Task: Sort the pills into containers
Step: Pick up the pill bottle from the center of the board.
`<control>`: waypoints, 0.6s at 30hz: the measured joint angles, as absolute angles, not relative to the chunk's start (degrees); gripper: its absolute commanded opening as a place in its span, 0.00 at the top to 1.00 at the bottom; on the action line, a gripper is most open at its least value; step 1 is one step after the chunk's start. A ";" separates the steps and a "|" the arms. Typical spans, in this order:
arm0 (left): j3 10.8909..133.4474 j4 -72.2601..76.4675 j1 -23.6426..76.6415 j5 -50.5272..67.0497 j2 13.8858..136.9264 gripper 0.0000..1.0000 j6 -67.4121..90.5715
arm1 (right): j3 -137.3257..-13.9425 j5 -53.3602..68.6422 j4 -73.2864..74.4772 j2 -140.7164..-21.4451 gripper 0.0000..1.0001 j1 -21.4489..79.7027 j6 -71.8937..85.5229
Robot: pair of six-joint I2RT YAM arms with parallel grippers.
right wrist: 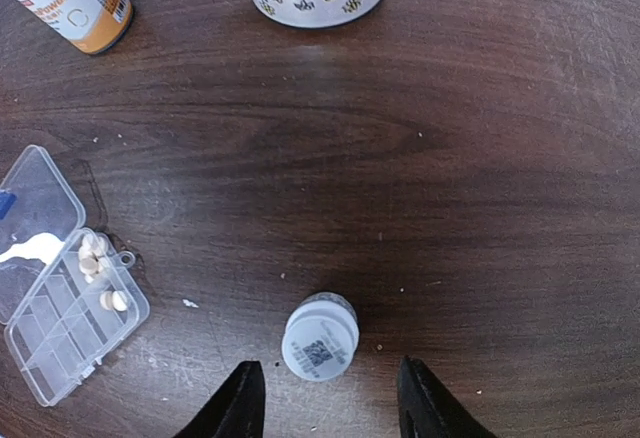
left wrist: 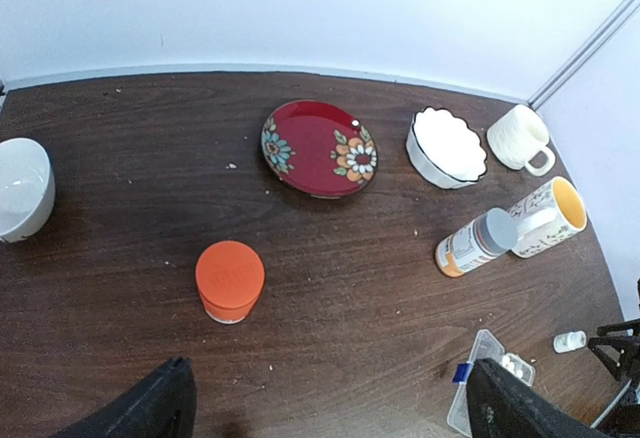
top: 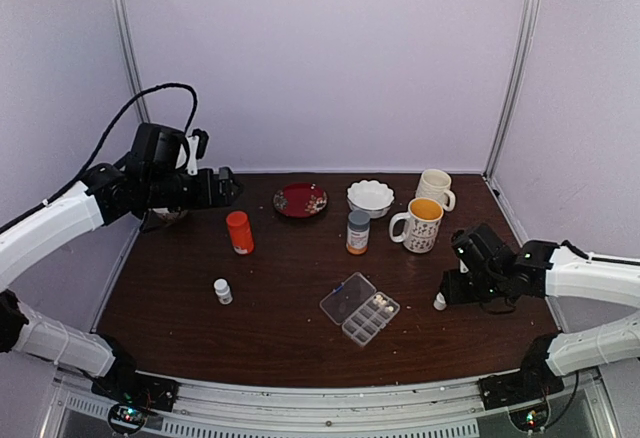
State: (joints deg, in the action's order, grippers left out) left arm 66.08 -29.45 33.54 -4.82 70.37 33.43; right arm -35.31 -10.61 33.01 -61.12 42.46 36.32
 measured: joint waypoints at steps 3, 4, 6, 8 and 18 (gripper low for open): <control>64.40 -27.35 33.43 -3.99 70.32 0.03 35.09 | -34.00 -10.31 32.69 -61.67 0.55 42.00 36.88; 63.75 -26.61 33.43 -3.70 70.17 0.02 35.40 | -33.95 -10.31 32.51 -62.30 0.55 41.91 37.01; 62.19 -25.34 33.41 -2.98 69.45 0.02 35.94 | -33.95 -10.22 31.83 -63.77 0.56 41.80 37.45; 60.23 -24.01 33.41 -2.22 68.03 0.03 36.18 | -33.95 -10.17 31.40 -64.71 0.57 41.74 37.52; 53.74 -16.01 33.43 8.38 65.19 0.03 36.27 | -34.68 -10.17 31.05 -67.72 0.63 41.58 37.01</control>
State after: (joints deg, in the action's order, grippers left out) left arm 53.74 -16.01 33.43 8.38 65.19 36.27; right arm -34.68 -10.17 31.05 -67.72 41.58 37.01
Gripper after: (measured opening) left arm 0.970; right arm 0.400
